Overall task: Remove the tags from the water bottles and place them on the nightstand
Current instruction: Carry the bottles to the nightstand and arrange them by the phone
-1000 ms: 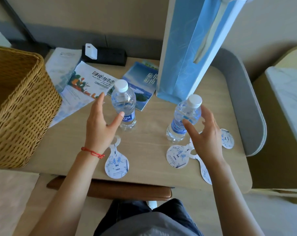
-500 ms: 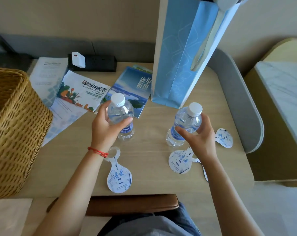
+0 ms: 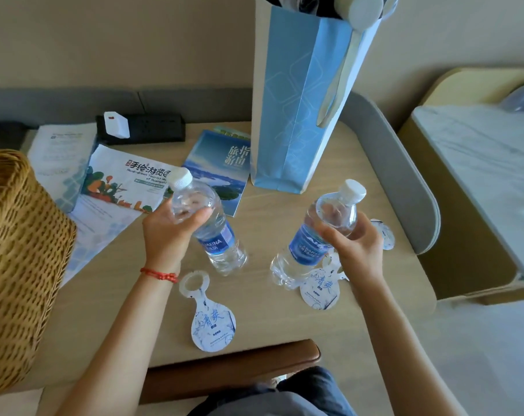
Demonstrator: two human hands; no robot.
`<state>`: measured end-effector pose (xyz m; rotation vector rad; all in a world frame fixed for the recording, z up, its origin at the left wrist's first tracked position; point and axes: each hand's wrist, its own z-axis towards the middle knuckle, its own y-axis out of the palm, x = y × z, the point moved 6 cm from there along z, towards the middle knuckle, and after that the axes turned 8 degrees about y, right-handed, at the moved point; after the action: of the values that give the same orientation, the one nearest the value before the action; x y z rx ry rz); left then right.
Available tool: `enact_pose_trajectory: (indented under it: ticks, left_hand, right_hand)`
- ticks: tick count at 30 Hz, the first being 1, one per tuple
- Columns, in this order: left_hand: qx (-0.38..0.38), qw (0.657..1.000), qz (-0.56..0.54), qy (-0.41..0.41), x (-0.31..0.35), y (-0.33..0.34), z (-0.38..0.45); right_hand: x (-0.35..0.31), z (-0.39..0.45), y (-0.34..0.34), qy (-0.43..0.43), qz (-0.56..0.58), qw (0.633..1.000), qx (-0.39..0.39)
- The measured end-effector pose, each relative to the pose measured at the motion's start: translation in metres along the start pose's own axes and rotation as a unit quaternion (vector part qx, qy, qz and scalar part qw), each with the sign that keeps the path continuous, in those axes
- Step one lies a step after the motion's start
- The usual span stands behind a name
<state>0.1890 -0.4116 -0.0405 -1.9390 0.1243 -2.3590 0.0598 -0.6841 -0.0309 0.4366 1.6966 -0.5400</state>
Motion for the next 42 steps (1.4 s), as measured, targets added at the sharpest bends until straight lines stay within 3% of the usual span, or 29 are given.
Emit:
enact_pose_trajectory:
  ticks: [6,15,22,37,42]
  left_hand:
    - [-0.075,0.995,-0.06,-0.015,0.017,0.013,-0.009]
    - [-0.228,0.951,-0.185,-0.098,0.03,0.076,-0.047]
    - [-0.343,0.916,-0.19,-0.08,0.064,0.142,-0.101]
    - [-0.488,0.847,-0.205,-0.047,0.136,0.302,-0.328]
    - [-0.574,0.788,-0.212,-0.074,0.159,0.363,-0.412]
  right_hand:
    - [-0.027,-0.032,-0.005,-0.045,0.031,0.998,0.019]
    - [-0.022,-0.091,-0.066,-0.04,0.05,0.987,0.147]
    - [-0.015,-0.15,-0.141,-0.045,0.048,0.968,0.242]
    - [0.05,-0.321,-0.371,0.0,0.08,0.914,0.397]
    - [0.062,-0.382,-0.435,0.002,0.077,0.89,0.449]
